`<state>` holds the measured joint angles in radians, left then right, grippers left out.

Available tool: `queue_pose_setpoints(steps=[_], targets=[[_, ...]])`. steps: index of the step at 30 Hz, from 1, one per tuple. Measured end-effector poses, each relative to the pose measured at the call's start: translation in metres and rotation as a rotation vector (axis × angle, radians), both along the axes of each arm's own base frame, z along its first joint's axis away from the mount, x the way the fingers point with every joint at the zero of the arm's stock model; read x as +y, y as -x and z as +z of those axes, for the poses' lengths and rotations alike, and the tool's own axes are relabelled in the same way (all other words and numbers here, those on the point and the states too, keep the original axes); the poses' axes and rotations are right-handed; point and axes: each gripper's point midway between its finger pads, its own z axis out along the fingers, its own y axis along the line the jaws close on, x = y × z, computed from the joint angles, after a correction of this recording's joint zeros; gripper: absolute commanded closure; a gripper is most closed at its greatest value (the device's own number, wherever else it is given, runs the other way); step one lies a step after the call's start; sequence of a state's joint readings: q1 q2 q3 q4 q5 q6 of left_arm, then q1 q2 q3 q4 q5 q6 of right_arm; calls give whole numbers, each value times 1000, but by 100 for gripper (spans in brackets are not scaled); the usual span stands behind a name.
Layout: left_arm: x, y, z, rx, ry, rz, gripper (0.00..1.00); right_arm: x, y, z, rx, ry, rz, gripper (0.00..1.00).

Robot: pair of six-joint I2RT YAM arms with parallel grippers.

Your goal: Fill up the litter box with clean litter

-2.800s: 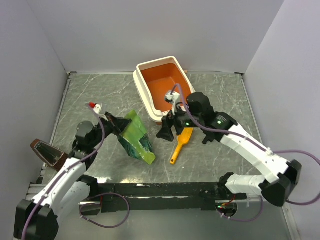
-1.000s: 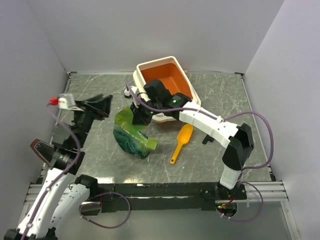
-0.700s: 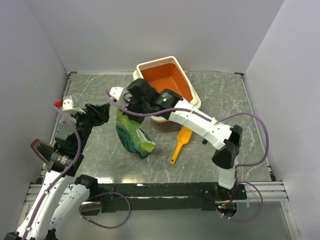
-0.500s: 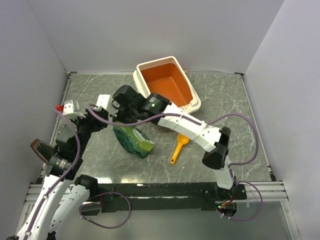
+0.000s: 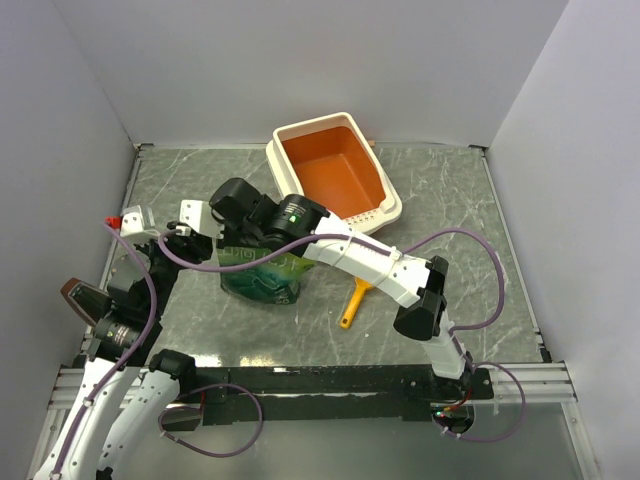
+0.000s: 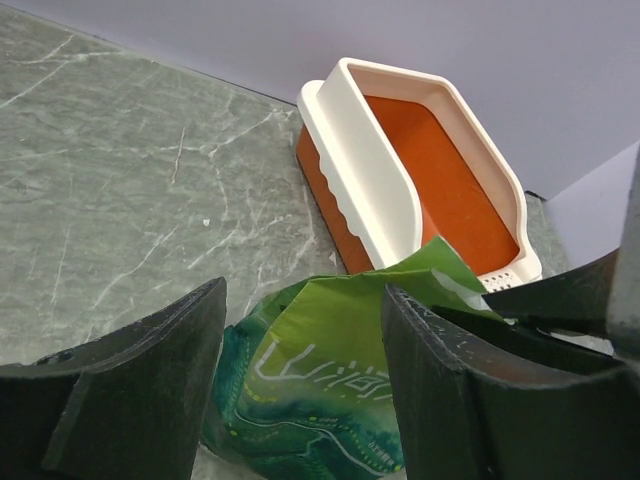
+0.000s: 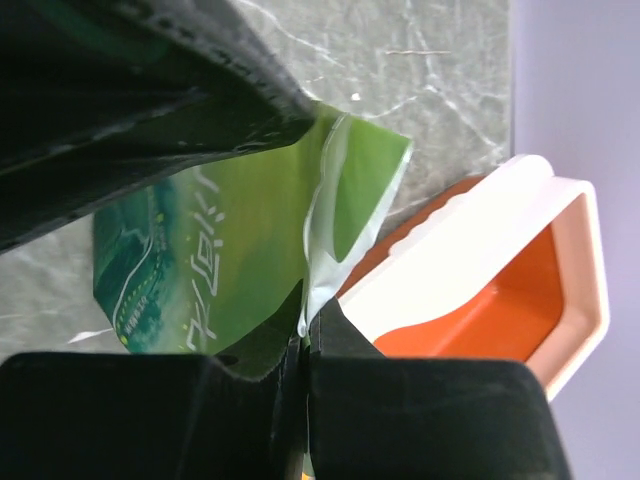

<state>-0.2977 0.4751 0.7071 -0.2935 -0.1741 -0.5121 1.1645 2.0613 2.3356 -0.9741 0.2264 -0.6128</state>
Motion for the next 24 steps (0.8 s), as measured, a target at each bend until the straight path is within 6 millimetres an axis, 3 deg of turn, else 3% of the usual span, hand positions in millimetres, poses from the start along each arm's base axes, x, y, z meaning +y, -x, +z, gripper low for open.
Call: queue_pose_setpoints(steps=[17,24], targets=[[2,0,-3,11,-8,10,31,-7,-15,10,-87,25,-36,100],[-1,0,-1,1,-22,-12,31,-17,-33,18,-135,23,-106,100]])
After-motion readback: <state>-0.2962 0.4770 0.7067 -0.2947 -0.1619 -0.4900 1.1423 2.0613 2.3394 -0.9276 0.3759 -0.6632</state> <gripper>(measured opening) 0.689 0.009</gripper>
